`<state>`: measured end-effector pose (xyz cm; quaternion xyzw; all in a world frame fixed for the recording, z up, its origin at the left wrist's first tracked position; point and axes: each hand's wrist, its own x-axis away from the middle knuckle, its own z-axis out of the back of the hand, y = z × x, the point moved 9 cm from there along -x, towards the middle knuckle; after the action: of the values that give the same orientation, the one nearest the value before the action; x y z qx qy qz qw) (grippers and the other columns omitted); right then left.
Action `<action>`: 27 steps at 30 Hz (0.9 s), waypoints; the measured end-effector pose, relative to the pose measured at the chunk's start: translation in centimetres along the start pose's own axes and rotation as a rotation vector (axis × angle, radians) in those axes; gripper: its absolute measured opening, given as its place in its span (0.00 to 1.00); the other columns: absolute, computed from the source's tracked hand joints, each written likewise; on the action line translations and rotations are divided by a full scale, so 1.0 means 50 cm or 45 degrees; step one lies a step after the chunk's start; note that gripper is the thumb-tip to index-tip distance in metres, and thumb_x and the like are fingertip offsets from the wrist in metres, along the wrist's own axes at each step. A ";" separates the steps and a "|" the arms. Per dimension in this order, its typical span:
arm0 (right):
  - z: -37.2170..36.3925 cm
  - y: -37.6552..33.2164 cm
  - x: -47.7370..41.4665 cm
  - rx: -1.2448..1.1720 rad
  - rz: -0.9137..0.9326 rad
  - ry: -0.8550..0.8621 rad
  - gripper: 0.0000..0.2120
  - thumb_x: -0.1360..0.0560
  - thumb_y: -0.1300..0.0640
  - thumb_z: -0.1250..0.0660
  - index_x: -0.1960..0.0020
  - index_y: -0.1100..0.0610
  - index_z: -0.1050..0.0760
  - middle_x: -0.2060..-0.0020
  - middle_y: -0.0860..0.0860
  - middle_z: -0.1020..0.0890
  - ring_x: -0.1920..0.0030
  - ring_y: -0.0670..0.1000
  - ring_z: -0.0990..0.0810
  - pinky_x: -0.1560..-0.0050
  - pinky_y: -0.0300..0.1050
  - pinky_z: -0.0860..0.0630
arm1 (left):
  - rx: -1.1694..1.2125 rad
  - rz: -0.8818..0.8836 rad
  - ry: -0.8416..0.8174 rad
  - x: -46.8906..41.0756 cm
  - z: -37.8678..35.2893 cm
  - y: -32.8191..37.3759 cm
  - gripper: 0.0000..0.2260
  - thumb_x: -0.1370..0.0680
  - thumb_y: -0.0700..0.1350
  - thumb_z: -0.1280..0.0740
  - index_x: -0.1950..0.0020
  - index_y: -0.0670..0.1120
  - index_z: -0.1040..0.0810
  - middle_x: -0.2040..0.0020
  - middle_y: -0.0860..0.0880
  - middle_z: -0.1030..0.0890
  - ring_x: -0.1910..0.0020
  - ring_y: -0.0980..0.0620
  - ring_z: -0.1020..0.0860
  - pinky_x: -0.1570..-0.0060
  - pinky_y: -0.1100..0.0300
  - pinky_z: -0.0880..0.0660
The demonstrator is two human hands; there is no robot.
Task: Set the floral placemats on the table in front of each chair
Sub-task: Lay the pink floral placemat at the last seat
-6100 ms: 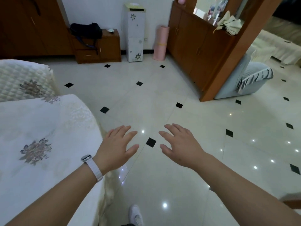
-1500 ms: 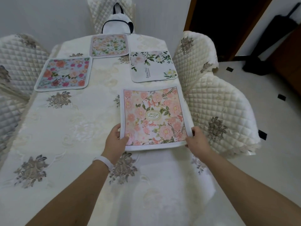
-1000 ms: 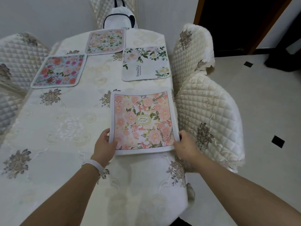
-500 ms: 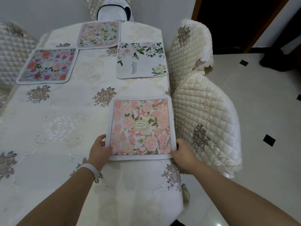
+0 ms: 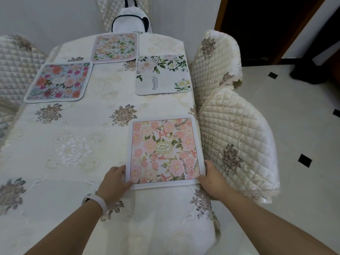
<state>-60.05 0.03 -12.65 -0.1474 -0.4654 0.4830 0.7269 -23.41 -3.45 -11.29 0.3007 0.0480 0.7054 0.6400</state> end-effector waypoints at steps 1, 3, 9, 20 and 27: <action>-0.001 -0.001 0.002 0.038 0.005 0.004 0.22 0.25 0.58 0.34 0.32 0.52 0.34 0.46 0.48 0.19 0.50 0.51 0.20 0.55 0.45 0.24 | -0.061 -0.043 0.013 0.003 0.000 0.002 0.27 0.32 0.49 0.24 0.35 0.45 0.26 0.46 0.45 0.24 0.46 0.44 0.25 0.46 0.53 0.28; -0.003 -0.004 0.006 0.118 0.024 0.013 0.22 0.25 0.57 0.34 0.33 0.52 0.34 0.46 0.49 0.19 0.48 0.53 0.20 0.49 0.49 0.22 | -0.122 -0.123 -0.004 0.007 -0.008 0.006 0.29 0.34 0.55 0.26 0.36 0.45 0.27 0.42 0.44 0.23 0.42 0.41 0.26 0.43 0.50 0.28; -0.008 -0.023 0.022 0.202 0.132 0.052 0.24 0.28 0.64 0.39 0.32 0.53 0.32 0.42 0.52 0.21 0.44 0.54 0.22 0.44 0.51 0.23 | -0.179 -0.132 -0.059 0.017 -0.048 -0.009 0.43 0.31 0.57 0.27 0.22 0.44 0.42 0.22 0.46 0.39 0.24 0.48 0.41 0.26 0.54 0.44; 0.004 -0.005 0.037 0.306 0.136 0.092 0.36 0.27 0.50 0.29 0.24 0.53 0.42 0.34 0.53 0.31 0.33 0.55 0.31 0.35 0.52 0.30 | -0.177 -0.200 -0.059 0.018 -0.038 0.005 0.42 0.31 0.56 0.28 0.23 0.45 0.41 0.24 0.45 0.35 0.25 0.46 0.37 0.27 0.50 0.39; -0.018 -0.027 0.045 0.600 0.295 0.087 0.35 0.28 0.47 0.32 0.26 0.56 0.40 0.34 0.53 0.33 0.35 0.53 0.30 0.40 0.49 0.26 | -0.214 -0.207 -0.078 0.005 -0.033 0.001 0.45 0.33 0.58 0.26 0.22 0.46 0.44 0.22 0.47 0.39 0.24 0.48 0.40 0.27 0.50 0.39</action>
<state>-58.32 1.44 -11.02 -0.0424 -0.2951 0.6528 0.6964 -24.25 -2.70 -12.54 0.2626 -0.0067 0.6433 0.7191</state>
